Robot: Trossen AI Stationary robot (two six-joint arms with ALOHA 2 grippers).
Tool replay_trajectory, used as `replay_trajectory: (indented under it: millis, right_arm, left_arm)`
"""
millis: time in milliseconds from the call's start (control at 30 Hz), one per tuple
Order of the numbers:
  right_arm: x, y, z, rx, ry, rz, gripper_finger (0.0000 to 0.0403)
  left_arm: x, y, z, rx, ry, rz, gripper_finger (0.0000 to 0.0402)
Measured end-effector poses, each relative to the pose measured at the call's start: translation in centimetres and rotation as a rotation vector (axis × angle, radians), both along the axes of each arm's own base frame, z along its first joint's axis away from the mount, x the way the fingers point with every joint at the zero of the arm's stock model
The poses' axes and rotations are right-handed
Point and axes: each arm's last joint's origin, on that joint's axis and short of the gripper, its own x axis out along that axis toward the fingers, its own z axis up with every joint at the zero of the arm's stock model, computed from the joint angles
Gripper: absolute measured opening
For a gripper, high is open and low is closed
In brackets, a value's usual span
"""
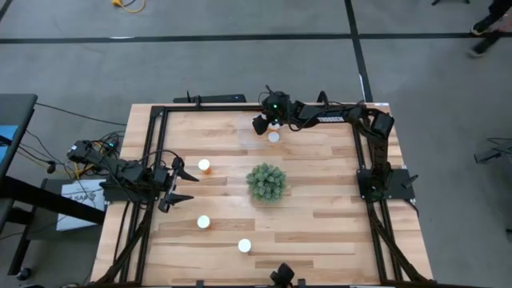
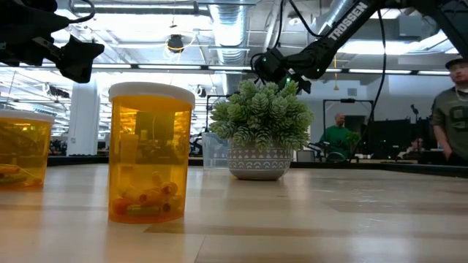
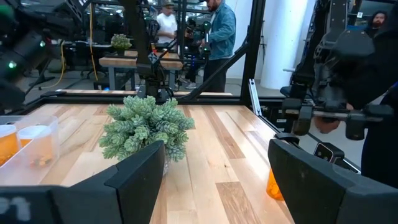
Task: Pick and place pill bottles into a basket
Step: Put the top orange pill bottle into the transparent bin
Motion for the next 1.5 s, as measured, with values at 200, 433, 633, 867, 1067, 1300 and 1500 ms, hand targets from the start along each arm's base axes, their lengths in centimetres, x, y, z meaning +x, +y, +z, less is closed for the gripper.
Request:
replay_trajectory:
  millis: [200, 433, 633, 867, 1067, 1300, 1500]
  right_arm:
    - [0.3, 2.7, 4.0, -0.071, -0.054, 0.144, 0.0260]
    - [-1.2, 9.7, 8.6, -0.130, -0.134, 0.338, 0.0260]
    - [-4.2, 16.1, 8.8, -0.119, -0.217, 0.482, 0.0260]
    - [-8.5, 20.4, 6.7, -0.040, -0.438, 0.533, 0.0260]
    - [-12.1, 22.5, 4.9, 0.025, -0.579, 0.596, 0.0260]
    - [-18.2, 24.1, 4.9, 0.084, -0.681, 0.748, 0.0260]
    - [-22.1, 24.5, 5.6, 0.009, -0.708, 0.800, 0.0260]
  left_arm:
    - [0.0, 0.0, 0.0, 0.000, 0.000, 0.000, 0.0277]
    - [0.0, 0.0, 0.0, 0.000, 0.000, 0.000, 0.0277]
    - [0.0, 0.0, 0.0, 0.000, 0.000, 0.000, 0.0277]
    - [0.0, 0.0, 0.0, 0.000, 0.000, 0.000, 0.0277]
    - [0.0, 0.0, 0.0, 0.000, 0.000, 0.000, 0.0277]
    - [0.0, 0.0, 0.0, 0.000, 0.000, 0.000, 0.0277]
    - [0.0, 0.0, 0.0, 0.000, 0.000, 0.000, 0.0277]
